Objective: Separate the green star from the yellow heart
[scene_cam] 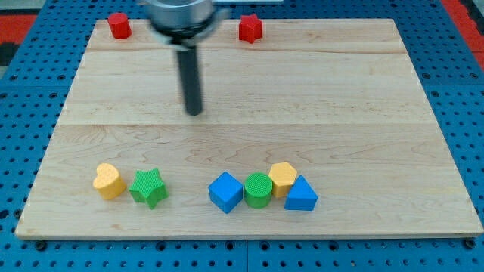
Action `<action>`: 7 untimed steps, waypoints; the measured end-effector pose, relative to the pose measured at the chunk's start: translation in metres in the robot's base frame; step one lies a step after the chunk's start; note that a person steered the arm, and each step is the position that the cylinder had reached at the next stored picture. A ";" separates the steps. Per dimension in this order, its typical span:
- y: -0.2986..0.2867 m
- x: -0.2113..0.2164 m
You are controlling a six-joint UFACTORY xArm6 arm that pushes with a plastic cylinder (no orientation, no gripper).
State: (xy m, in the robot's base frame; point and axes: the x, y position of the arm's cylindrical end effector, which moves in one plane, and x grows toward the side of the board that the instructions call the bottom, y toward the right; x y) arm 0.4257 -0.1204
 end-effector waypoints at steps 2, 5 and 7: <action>-0.175 0.094; -0.003 0.144; 0.031 0.134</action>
State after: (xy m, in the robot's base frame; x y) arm 0.5597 -0.0892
